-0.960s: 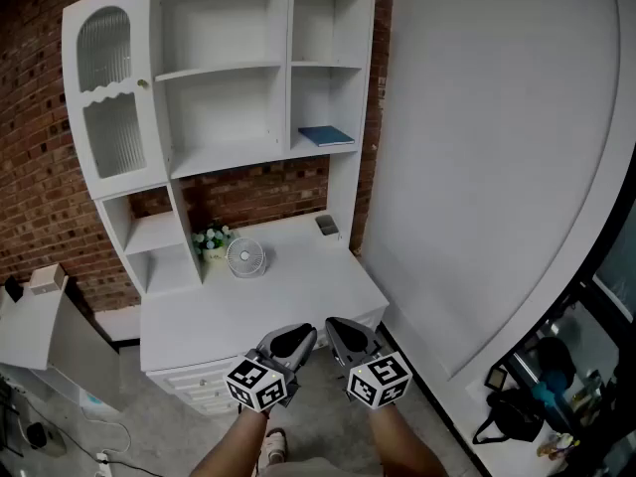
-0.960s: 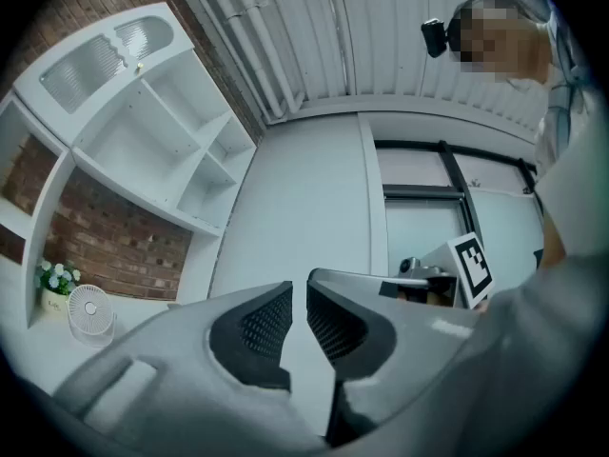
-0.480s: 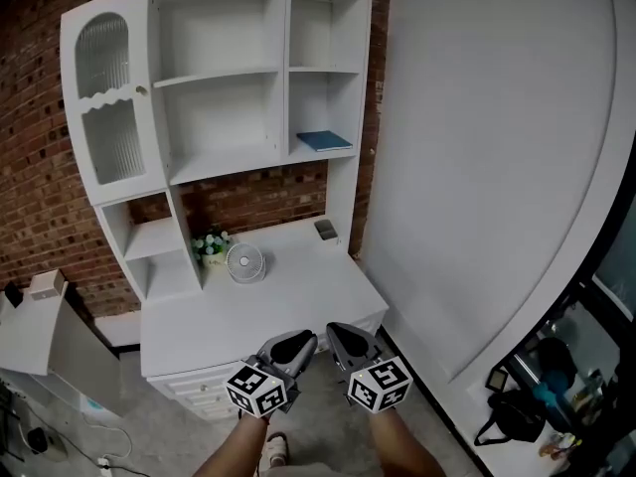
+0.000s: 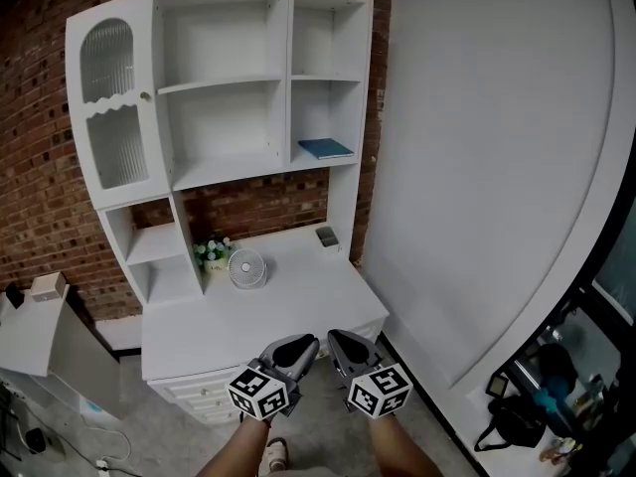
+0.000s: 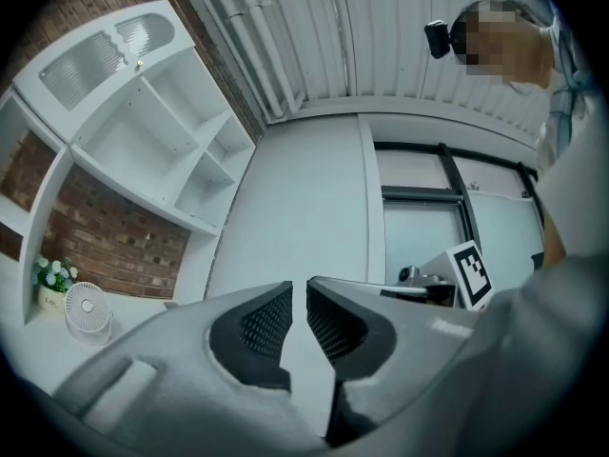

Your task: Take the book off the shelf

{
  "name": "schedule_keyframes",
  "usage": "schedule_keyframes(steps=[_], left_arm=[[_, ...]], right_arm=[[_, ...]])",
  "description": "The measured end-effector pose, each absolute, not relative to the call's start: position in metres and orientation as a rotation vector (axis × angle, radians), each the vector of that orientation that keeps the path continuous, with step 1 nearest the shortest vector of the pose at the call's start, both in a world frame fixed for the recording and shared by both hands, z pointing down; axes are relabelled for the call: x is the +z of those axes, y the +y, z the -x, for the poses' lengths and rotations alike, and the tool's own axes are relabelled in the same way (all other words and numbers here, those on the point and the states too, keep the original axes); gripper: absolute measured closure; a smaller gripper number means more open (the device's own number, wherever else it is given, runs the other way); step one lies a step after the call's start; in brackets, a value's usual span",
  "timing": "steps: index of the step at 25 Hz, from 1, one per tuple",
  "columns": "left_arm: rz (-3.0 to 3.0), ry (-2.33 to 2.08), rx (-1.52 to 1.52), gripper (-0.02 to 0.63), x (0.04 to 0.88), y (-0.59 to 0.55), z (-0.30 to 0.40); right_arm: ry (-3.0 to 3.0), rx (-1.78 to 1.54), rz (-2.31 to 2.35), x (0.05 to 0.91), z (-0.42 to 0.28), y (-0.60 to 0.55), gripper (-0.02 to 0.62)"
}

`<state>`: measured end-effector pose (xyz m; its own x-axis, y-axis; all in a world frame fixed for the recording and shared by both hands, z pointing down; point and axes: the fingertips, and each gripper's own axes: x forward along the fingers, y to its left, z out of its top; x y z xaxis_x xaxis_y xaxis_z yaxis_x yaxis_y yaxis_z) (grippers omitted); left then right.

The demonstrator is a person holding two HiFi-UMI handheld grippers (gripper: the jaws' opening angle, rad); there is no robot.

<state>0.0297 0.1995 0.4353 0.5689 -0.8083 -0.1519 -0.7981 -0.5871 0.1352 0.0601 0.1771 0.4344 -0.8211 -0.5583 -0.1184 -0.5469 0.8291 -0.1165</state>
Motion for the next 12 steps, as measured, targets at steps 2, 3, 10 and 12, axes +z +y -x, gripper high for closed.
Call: schedule_keyframes(steps=[2,3,10,12], left_arm=[[-2.737,-1.399,-0.308,0.554,0.435,0.200,-0.030],[-2.735,-1.399,-0.314,0.554,0.435,0.200,-0.030],[-2.723,-1.394,-0.324,0.554,0.437,0.198,-0.038],[-2.716,-1.391,-0.328,0.554,0.439,0.195,-0.041]], right_arm=[[2.861,-0.125,0.873,0.435,-0.062,0.178,0.579],[2.864,-0.126,0.873,0.435,-0.063,0.178,0.578],[2.873,-0.134,0.887,0.437,-0.075,0.174,0.578],[2.875,-0.140,0.885,0.439,-0.076,0.172,0.578]])
